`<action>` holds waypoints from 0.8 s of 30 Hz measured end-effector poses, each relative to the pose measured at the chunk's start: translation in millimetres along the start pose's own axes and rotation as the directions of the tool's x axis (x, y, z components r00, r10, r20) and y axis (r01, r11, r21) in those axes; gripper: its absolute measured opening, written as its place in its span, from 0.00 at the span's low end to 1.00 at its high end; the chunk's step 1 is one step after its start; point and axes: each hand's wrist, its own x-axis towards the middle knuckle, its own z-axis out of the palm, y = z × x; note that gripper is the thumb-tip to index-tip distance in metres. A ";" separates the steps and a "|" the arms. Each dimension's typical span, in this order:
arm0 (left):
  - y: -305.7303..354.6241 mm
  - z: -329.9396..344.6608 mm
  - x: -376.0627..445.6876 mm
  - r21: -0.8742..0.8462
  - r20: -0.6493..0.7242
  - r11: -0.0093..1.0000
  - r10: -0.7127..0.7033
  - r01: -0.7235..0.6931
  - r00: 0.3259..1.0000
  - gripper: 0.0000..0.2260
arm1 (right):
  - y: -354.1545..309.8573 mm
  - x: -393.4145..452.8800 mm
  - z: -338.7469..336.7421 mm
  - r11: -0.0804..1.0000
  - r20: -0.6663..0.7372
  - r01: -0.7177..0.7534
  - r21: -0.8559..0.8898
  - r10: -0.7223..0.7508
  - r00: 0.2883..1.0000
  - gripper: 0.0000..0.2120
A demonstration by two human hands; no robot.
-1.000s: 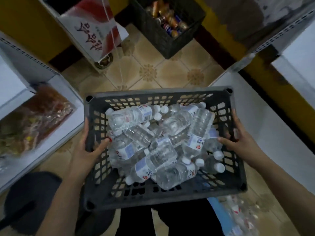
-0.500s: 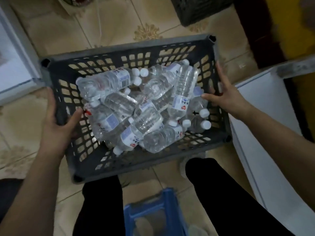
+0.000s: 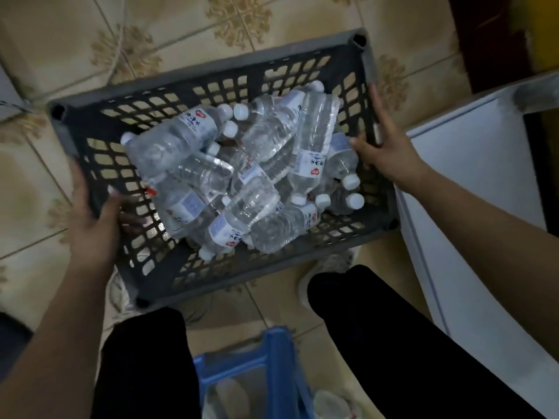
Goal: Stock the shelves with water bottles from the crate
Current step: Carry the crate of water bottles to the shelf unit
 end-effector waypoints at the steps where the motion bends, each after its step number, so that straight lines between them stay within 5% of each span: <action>1: 4.3 0.4 -2.2 -0.009 0.004 1.000 -0.010 0.010 1.000 0.31 | -2.3 -1.3 -1.4 1.000 0.002 -0.003 -0.015 0.003 1.000 0.39; 7: 11.9 -1.5 -10.0 0.128 -0.043 0.991 -0.039 0.044 0.998 0.35 | -9.1 -9.3 -5.5 0.993 0.014 -0.118 -0.023 0.118 0.993 0.42; 13: 21.7 -1.5 -24.3 0.443 -0.222 0.885 -0.047 0.144 0.974 0.37 | -23.0 -19.5 -3.1 0.921 -0.233 -0.279 -0.273 0.218 0.948 0.38; 18: 32.8 9.4 -24.2 0.460 -0.317 0.784 -0.294 0.418 0.902 0.18 | -26.7 -11.1 -5.1 0.868 -0.216 -0.399 -0.295 0.346 0.913 0.18; 24: 30.2 8.9 -19.0 0.433 -0.326 0.756 -0.375 0.490 0.868 0.16 | -26.6 -4.3 -4.0 0.849 -0.204 -0.474 -0.234 0.434 0.878 0.17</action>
